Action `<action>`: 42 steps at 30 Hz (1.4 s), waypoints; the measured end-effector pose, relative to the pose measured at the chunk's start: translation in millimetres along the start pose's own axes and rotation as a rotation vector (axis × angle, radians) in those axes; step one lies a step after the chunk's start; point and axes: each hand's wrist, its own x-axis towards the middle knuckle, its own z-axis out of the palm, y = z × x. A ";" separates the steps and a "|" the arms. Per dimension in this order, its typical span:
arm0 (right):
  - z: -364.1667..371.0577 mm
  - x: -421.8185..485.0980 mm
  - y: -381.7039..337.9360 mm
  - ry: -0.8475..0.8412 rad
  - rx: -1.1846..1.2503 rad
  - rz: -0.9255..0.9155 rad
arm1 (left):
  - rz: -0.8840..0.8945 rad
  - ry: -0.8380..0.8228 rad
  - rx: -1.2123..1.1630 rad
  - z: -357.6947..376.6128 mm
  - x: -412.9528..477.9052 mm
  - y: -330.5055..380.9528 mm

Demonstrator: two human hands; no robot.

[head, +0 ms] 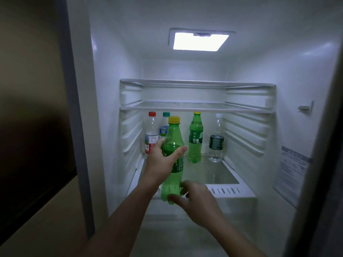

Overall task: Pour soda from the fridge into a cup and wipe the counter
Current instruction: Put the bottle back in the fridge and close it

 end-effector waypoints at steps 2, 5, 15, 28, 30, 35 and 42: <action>3.6 19.3 3.1 -0.004 0.010 -0.003 | -0.013 0.019 0.028 1.5 15.9 -2.4; 10.6 47.5 4.9 -0.042 0.015 -0.001 | -0.008 0.064 0.095 4.8 39.9 -10.4; 47.5 130.5 20.3 -0.083 0.090 -0.017 | -0.013 0.236 0.170 7.5 105.8 -48.0; 73.2 170.9 22.8 -0.045 0.189 0.040 | 0.050 0.283 0.257 0.2 130.4 -71.1; 73.5 171.1 21.3 -0.033 0.178 0.038 | 0.051 0.282 0.249 0.6 129.9 -71.5; 70.0 167.7 20.1 -0.054 0.177 0.031 | 0.027 0.301 0.211 -0.2 126.0 -74.2; 56.9 145.3 22.6 -0.105 0.043 -0.021 | -0.119 0.254 0.374 -5.2 98.8 -84.8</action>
